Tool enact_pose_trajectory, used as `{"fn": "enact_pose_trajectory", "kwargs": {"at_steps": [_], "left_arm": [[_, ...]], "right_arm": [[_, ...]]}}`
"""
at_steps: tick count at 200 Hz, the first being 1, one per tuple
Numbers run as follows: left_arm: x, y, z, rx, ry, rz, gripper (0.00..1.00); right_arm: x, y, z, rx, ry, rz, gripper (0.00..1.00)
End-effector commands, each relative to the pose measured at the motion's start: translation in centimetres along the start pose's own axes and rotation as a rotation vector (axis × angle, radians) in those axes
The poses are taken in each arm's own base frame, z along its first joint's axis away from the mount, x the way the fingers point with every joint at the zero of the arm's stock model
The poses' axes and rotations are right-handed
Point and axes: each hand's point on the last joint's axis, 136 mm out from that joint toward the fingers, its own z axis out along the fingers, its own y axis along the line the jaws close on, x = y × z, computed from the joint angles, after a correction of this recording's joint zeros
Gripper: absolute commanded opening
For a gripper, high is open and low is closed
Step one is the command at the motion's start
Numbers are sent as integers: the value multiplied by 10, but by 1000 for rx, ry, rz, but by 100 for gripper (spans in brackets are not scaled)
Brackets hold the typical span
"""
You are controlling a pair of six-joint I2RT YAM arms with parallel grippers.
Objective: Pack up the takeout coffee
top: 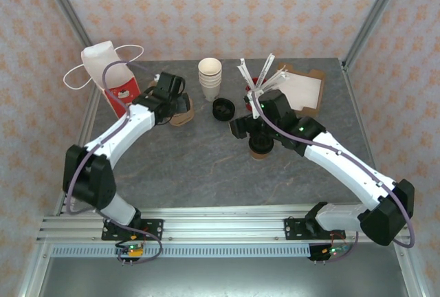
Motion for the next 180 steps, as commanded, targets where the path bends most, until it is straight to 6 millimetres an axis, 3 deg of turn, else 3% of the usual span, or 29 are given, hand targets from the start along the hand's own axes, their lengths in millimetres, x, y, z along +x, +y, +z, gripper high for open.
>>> {"fn": "enact_pose_trajectory", "kwargs": {"at_steps": [1,35,103,127,158,180], "left_arm": [[-24,17,13,-93,-28,-41,57],[-39,29,34,-168,-36,-88,54],[-40,31,66,-195,-1,-125,52],[-40,32,61,-186,-6,-123,53],[-42,35,36,-158,-51,-123,54],[-37,34,35,-143,-36,-115,54]], "right_arm": [[-5,6,2,-27,-30,-26,88],[-1,5,4,-26,-19,-41,88],[2,7,12,-38,4,-50,88],[4,8,12,-40,11,-45,88],[1,15,14,-73,-4,-31,88],[2,16,19,-77,1,-27,88]]}}
